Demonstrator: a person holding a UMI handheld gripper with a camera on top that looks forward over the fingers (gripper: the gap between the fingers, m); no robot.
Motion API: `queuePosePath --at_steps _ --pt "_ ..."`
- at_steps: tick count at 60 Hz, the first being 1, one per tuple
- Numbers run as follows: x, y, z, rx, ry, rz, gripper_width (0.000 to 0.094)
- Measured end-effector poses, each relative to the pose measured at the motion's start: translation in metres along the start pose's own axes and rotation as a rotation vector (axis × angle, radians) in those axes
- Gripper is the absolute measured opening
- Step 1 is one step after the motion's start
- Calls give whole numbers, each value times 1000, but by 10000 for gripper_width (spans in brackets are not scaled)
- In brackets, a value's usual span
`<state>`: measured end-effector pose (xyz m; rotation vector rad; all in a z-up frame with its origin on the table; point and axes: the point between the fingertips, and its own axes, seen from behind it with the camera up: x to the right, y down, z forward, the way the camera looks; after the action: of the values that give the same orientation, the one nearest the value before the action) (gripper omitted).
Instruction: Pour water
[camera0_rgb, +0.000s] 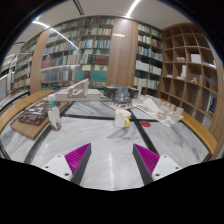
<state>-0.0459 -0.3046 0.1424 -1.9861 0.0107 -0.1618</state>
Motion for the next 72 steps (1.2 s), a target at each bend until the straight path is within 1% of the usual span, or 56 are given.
queuePosePath --at_steps 12,18,28,35,38,40,42,44,47,48,50,54,55,56,59,60,63,65,72 --pt "-159 -10 41 48 -167 -25 860" --pt "-228 -31 73 93 -218 -40 858" --pt "-299 -71 146 160 -224 -16 858" --pt "-320 -89 200 200 -192 -18 855" --pt "-329 -90 218 199 -187 -17 846" --pt "-334 -89 228 195 -188 -20 822" --pt "-335 -87 237 189 -183 -22 770" --pt "-337 -85 243 183 -181 -24 693" --pt "-338 -85 248 188 -186 -18 538" --pt "-341 -86 250 198 -192 -12 538" --pt "-341 -88 250 207 -200 -8 508" --pt "-339 -88 250 199 -201 19 450" --pt "-338 -88 250 196 -200 29 450" --pt "-337 -88 251 195 -199 36 415" --pt "-337 -89 251 186 -224 63 402" --pt "-339 -90 250 186 -238 72 384" --pt "-339 -99 245 192 -261 86 384" --pt "-339 -107 239 203 -277 94 385" --pt "-330 -148 210 244 -391 202 385"
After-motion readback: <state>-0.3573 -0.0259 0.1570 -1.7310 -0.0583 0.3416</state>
